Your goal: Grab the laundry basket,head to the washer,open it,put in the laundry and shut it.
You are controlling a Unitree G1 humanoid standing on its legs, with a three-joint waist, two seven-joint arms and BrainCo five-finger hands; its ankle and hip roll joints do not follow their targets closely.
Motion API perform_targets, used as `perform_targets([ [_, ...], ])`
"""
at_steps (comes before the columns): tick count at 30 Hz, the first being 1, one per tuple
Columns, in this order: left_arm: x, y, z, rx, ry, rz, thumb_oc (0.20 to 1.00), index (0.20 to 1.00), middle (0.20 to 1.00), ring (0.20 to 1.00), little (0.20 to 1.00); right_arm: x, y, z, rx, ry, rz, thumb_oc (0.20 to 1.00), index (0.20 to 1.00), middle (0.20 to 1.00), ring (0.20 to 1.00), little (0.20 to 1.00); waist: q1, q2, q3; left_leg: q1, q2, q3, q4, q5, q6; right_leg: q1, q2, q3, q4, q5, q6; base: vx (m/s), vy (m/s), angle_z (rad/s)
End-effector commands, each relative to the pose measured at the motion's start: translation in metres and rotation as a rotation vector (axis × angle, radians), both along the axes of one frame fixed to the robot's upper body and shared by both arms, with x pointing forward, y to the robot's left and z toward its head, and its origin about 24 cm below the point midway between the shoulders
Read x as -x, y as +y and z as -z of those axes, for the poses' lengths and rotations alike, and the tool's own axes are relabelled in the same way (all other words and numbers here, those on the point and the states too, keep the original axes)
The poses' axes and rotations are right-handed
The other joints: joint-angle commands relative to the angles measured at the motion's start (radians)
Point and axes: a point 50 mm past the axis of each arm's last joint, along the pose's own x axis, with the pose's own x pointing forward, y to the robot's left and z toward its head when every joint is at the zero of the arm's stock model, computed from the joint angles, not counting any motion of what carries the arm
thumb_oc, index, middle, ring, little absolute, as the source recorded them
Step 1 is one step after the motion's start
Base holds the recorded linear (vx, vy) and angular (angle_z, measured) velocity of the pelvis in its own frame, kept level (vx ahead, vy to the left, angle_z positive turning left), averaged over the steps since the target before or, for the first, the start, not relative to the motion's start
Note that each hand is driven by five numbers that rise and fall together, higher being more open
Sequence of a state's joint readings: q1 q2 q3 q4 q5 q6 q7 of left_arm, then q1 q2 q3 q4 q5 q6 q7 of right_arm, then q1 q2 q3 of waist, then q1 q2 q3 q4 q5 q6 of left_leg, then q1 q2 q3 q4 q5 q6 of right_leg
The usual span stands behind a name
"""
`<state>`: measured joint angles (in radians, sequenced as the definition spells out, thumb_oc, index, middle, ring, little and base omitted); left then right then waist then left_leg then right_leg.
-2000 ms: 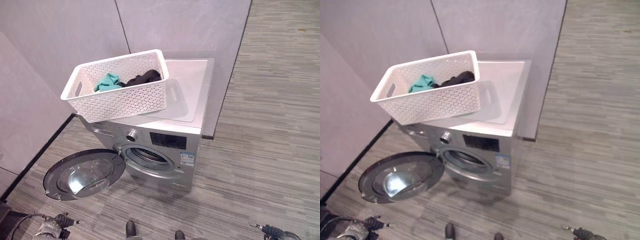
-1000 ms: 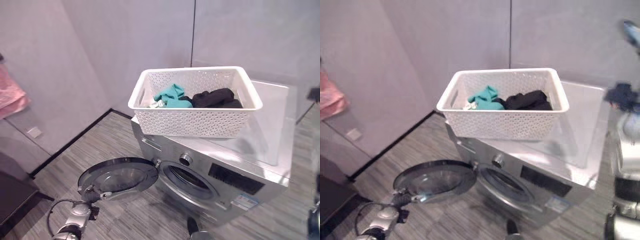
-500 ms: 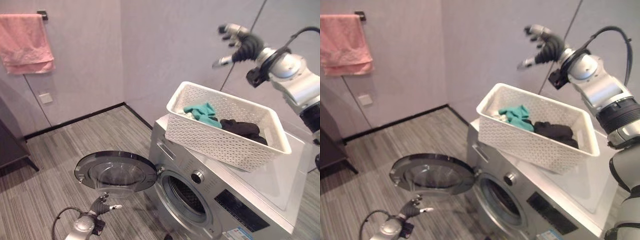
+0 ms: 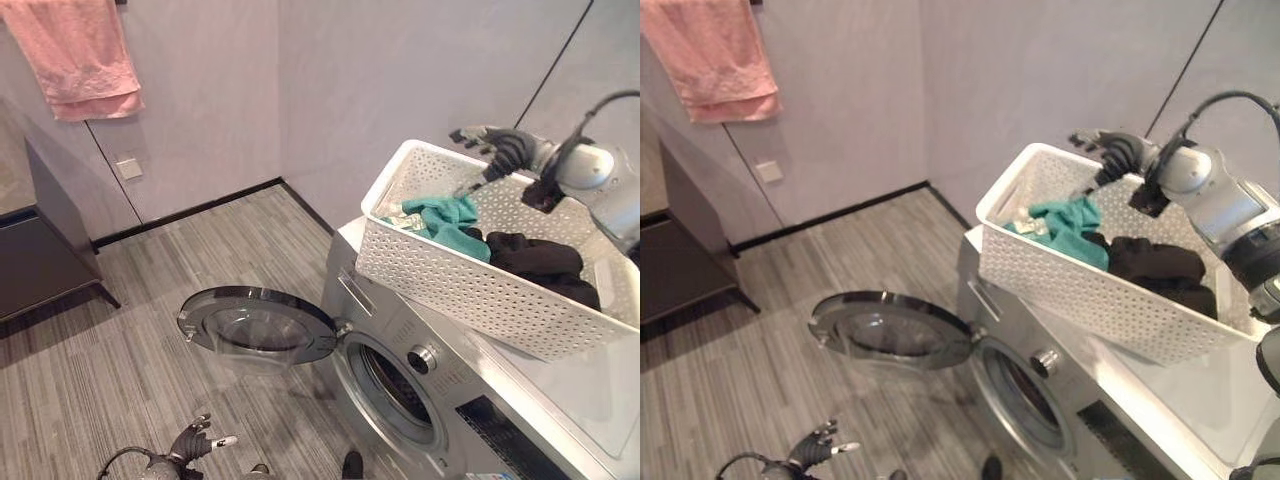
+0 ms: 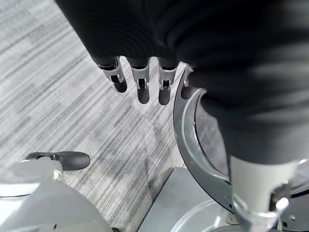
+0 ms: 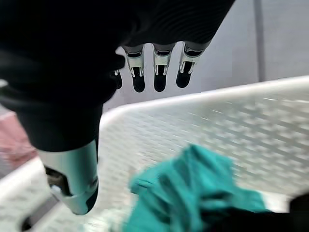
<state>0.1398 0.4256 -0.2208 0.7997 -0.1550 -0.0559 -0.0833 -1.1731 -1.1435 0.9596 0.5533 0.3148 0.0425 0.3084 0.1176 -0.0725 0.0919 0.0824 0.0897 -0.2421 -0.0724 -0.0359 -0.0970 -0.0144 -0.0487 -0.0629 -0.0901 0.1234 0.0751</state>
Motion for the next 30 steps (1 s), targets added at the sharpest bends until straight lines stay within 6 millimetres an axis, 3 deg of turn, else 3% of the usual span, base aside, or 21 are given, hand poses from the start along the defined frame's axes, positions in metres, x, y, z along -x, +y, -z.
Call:
perform_targets([
  [1, -0.024, 0.008, -0.014, -0.023, -0.082, 0.065, 1.000, 1.000, 1.000, 1.000, 1.000, 0.008, -0.020, -0.028, 0.055, -0.083, 0.058, 1.000, 1.000, 1.000, 1.000, 1.000, 0.007, -0.060, -0.007, -0.051, -0.015, 0.029, -0.004, 0.016, 0.041, 0.039, -0.032, 0.034, 0.026, -0.120, 0.011, -0.04, 0.001, 0.01],
  [8, -0.029, -0.003, -0.011, 0.012, -0.091, 0.040, 1.000, 1.000, 1.000, 1.000, 1.000, 0.003, -0.008, -0.005, 0.092, -0.017, 0.014, 1.000, 1.000, 1.000, 1.000, 1.000, 0.007, -0.057, 0.031, -0.075, -0.018, 0.026, 0.007, 0.018, 0.044, 0.011, -0.030, 0.042, 0.041, -0.121, 0.006, -0.03, 0.004, 0.00],
  [15, -0.025, -0.010, -0.004, 0.051, -0.075, -0.004, 1.000, 1.000, 1.000, 1.000, 1.000, -0.007, 0.010, 0.000, 0.136, -0.019, -0.031, 1.000, 1.000, 1.000, 1.000, 1.000, 0.032, -0.072, 0.071, -0.109, -0.015, 0.014, 0.018, 0.025, 0.044, -0.014, -0.022, 0.039, 0.045, -0.119, 0.003, -0.04, -0.011, -0.01],
  [24, -0.031, -0.005, -0.006, 0.035, -0.071, 0.004, 1.000, 1.000, 1.000, 1.000, 1.000, -0.012, -0.010, 0.010, 0.305, 0.073, 0.070, 1.000, 1.000, 1.000, 1.000, 1.000, 0.071, -0.093, 0.142, -0.193, -0.020, -0.024, 0.036, 0.052, 0.035, -0.064, -0.014, 0.017, 0.042, -0.107, -0.003, -0.06, -0.035, 0.15],
  [30, -0.030, -0.002, -0.003, 0.022, -0.052, -0.017, 1.000, 1.000, 1.000, 1.000, 1.000, 0.001, -0.018, 0.043, 0.413, 0.256, 0.026, 1.000, 1.000, 1.000, 1.000, 1.000, 0.085, -0.101, 0.179, -0.217, -0.019, -0.037, 0.033, 0.062, 0.031, -0.084, -0.007, 0.018, 0.038, -0.105, -0.005, -0.02, -0.016, 0.06],
])
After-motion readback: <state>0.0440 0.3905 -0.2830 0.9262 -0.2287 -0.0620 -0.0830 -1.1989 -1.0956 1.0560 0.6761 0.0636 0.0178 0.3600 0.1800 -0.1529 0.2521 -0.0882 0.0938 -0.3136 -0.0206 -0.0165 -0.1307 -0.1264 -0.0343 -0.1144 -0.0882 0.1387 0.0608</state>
